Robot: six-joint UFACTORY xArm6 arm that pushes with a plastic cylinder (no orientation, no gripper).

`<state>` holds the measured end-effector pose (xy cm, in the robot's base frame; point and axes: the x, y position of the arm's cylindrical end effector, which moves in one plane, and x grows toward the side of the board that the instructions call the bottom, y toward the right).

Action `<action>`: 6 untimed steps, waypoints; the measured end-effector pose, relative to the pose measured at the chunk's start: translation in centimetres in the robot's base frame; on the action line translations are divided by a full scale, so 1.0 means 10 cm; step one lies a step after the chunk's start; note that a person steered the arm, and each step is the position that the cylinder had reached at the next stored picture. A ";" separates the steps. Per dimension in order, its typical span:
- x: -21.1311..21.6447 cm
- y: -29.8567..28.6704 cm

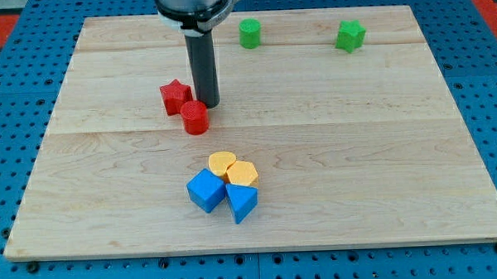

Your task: Move the red circle slightly to the left of the yellow heart

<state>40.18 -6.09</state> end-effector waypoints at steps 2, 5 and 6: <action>0.38 -0.09; 0.04 -0.10; 0.37 -0.37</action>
